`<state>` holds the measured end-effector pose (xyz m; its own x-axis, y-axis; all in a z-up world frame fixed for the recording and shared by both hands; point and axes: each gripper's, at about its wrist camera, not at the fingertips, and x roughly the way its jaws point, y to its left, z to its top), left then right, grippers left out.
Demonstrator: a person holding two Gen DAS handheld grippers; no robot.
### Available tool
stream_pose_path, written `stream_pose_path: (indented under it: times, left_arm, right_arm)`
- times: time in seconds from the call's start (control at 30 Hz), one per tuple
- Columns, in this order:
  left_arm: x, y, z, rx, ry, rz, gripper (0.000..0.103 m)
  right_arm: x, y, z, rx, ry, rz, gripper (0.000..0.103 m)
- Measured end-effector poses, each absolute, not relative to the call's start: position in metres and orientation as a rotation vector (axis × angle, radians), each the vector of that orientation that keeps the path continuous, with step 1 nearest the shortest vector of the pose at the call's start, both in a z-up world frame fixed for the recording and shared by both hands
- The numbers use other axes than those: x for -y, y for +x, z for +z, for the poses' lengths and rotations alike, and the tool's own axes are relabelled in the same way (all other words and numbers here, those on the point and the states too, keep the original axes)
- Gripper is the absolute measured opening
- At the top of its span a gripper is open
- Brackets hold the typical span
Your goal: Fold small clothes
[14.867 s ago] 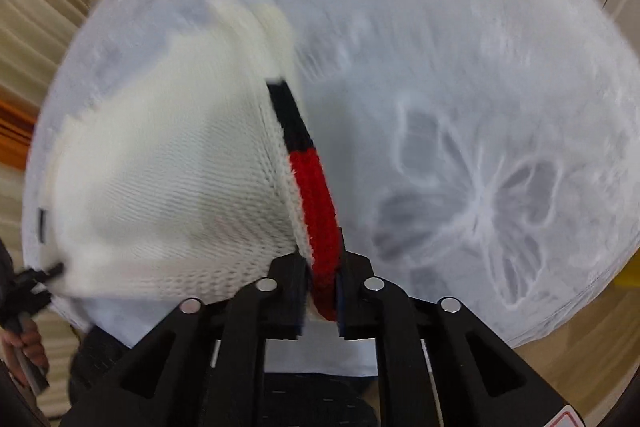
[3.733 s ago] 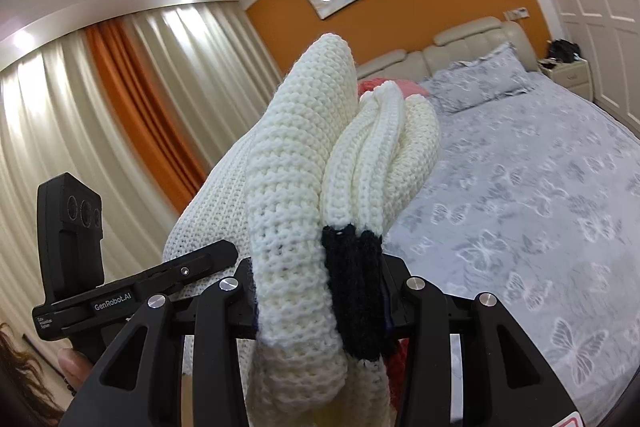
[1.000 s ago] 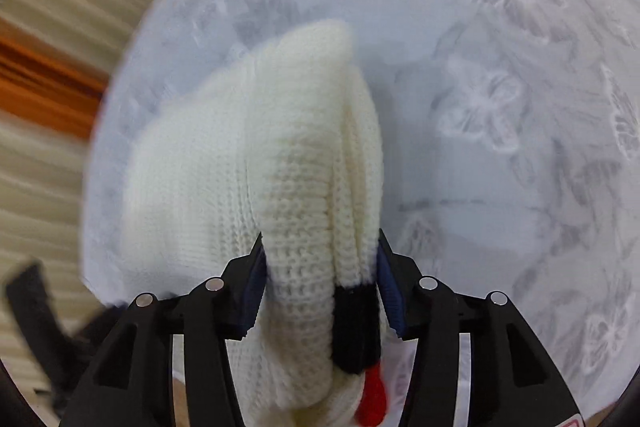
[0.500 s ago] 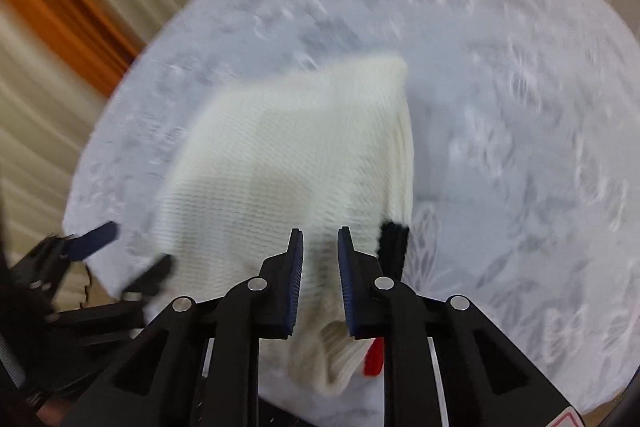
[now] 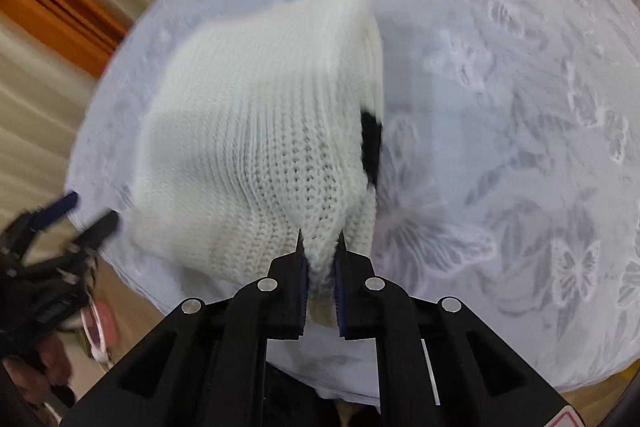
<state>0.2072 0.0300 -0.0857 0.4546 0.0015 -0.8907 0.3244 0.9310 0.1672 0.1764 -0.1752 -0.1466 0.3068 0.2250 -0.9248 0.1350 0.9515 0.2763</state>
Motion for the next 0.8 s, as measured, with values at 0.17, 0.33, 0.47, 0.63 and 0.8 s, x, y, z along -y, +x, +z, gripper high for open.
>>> stream_pose_path:
  times: [0.17, 0.33, 0.47, 0.63, 0.8]
  left_arm:
    - [-0.026, 0.202, -0.083, -1.099, 0.338, -0.197, 0.077]
    - [-0.026, 0.184, -0.06, -1.01, 0.311, -0.198, 0.09]
    - [-0.025, 0.164, -0.053, -0.948, 0.28, -0.206, 0.091]
    - [-0.022, 0.133, -0.05, -0.899, 0.25, -0.203, 0.091]
    - [-0.026, 0.112, -0.051, -0.909, 0.232, -0.184, 0.091]
  right_arm:
    - [0.168, 0.175, -0.146, -1.263, 0.321, 0.036, 0.02]
    - [0.156, 0.132, -0.082, -1.026, 0.193, -0.024, 0.075]
    - [0.151, 0.084, -0.056, -0.878, 0.097, -0.118, 0.086]
    - [0.158, 0.057, -0.051, -0.869, 0.193, -0.19, 0.086]
    - [0.14, 0.046, -0.053, -0.888, 0.235, -0.21, 0.086]
